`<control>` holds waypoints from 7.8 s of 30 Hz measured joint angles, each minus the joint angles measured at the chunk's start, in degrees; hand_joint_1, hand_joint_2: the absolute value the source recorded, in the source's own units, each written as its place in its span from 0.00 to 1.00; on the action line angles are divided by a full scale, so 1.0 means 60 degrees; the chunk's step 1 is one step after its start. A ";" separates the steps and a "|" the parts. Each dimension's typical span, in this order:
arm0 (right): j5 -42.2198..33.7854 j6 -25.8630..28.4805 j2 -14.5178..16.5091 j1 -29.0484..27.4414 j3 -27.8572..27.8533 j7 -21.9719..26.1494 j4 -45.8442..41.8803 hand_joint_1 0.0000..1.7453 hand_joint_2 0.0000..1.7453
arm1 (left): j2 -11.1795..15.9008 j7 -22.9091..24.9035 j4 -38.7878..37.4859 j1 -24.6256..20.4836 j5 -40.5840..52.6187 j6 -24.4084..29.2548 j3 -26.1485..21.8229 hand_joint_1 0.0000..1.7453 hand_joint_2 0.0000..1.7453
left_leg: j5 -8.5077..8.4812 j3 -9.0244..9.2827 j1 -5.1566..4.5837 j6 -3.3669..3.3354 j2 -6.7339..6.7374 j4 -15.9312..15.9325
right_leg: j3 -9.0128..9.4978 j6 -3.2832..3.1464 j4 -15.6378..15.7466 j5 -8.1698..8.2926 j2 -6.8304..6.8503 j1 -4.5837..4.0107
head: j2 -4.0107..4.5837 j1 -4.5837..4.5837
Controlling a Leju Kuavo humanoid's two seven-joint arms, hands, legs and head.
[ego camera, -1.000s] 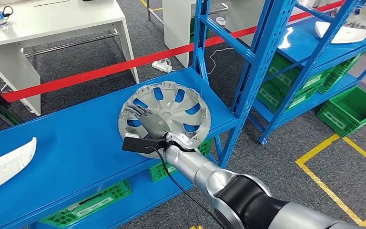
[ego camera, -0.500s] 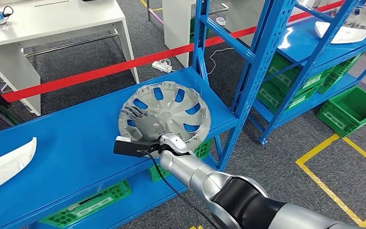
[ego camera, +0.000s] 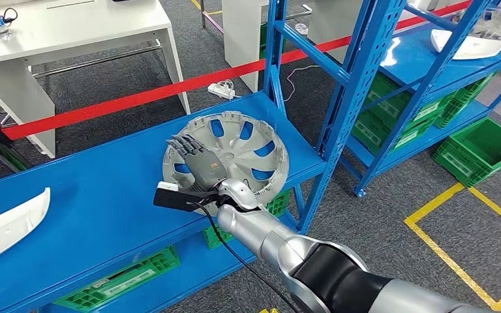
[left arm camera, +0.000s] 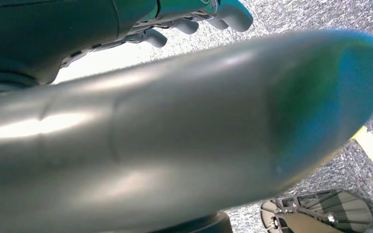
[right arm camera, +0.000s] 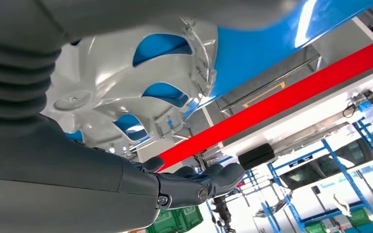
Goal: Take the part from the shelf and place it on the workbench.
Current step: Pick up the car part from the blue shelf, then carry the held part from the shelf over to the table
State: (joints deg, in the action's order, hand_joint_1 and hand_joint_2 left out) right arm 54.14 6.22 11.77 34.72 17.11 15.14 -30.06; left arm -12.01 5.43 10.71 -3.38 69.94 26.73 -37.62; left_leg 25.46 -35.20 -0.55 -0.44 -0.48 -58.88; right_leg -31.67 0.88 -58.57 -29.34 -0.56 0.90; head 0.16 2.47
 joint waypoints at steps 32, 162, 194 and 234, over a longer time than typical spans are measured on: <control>-0.0098 -0.0111 -0.0086 -0.0075 0.0000 0.0276 -0.0002 0.00 0.00 | 0.0007 -0.0004 0.0005 -0.0041 -0.0131 -0.0166 -0.0223 0.00 0.00 | 0.0729 0.0882 0.0034 0.0289 0.0037 0.0167 | -0.0879 -0.0328 -0.0214 0.0701 0.0028 -0.0045 | 0.0001 0.0086; 0.1268 -0.0327 -0.0814 -0.1294 -0.0777 -0.1654 -0.0517 1.00 1.00 | -0.0089 -0.0493 0.0015 -0.0095 0.0691 0.1185 -0.0449 0.00 1.00 | 0.0635 0.0746 0.0011 0.0136 0.0040 0.0121 | -0.0896 -0.0108 -0.0012 0.0962 0.0022 -0.0025 | 0.0000 0.0088; 0.5533 0.3517 -0.1324 -0.2930 -0.0979 -0.1842 -0.4272 1.00 1.00 | -0.0127 -0.0912 0.0011 -0.0007 0.1057 0.0922 -0.0306 0.00 1.00 | 0.0634 0.0674 0.0009 0.0137 0.0035 0.0121 | -0.0972 -0.0107 -0.0014 0.0963 0.0026 -0.0022 | 0.0000 0.0089; 0.5974 0.3717 -0.2626 -0.3564 0.2409 -0.1425 -0.8217 1.00 1.00 | -0.0093 -0.1001 0.0015 0.0016 0.0703 0.0942 -0.0298 0.00 1.00 | 0.1511 -0.0577 0.0138 0.0525 0.0051 -0.1828 | -0.0670 -0.0378 -0.0353 0.0385 0.0038 0.0083 | 0.0000 0.0136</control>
State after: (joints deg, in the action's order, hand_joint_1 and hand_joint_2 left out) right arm 89.99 28.52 -3.99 13.33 31.57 6.59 -79.37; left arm -12.57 -0.58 10.80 -3.29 74.16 32.38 -39.41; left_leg 34.52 -38.66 0.28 2.72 -0.17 -69.84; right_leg -35.68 -1.39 -60.69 -27.03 -0.33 1.40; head 0.16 3.28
